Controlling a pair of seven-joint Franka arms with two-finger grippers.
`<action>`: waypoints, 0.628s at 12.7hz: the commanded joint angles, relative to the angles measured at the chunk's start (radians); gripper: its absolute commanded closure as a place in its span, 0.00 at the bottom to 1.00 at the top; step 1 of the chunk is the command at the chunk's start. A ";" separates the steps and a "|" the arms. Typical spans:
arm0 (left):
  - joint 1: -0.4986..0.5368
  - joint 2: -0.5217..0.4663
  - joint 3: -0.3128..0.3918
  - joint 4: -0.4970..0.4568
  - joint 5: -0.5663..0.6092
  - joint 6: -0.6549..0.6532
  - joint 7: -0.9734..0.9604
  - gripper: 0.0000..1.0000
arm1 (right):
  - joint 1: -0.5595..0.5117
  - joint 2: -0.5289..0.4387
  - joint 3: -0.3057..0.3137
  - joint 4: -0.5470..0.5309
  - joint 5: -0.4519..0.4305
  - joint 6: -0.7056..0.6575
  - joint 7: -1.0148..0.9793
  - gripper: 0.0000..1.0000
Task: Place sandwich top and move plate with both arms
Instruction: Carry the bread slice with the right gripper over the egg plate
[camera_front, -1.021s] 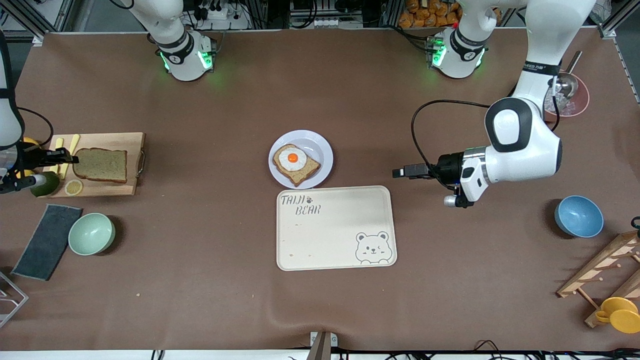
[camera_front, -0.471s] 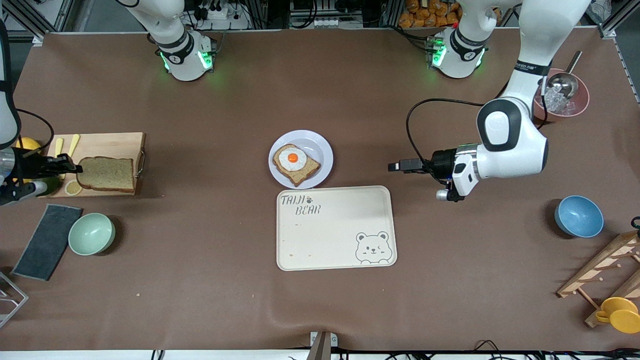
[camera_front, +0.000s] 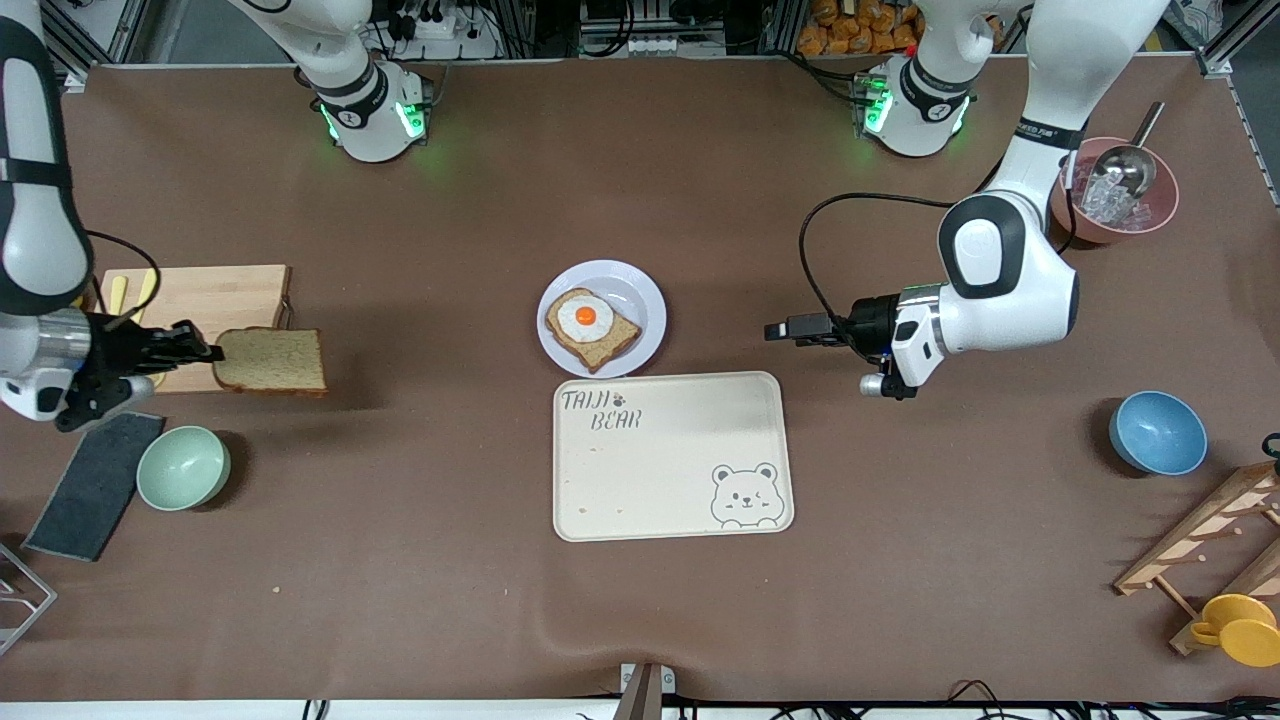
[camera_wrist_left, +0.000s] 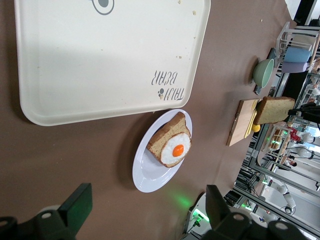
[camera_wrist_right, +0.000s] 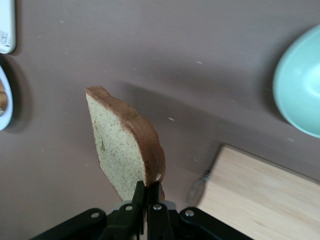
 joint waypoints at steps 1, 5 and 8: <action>0.000 -0.009 -0.006 -0.003 -0.028 0.011 0.021 0.00 | 0.123 -0.007 -0.006 0.001 0.053 -0.011 0.030 1.00; 0.001 -0.009 -0.008 0.003 -0.030 0.011 0.021 0.00 | 0.313 -0.002 -0.006 0.001 0.087 -0.006 0.118 1.00; -0.002 -0.003 -0.006 0.000 -0.030 0.011 0.021 0.00 | 0.446 -0.002 -0.006 0.001 0.138 -0.001 0.278 1.00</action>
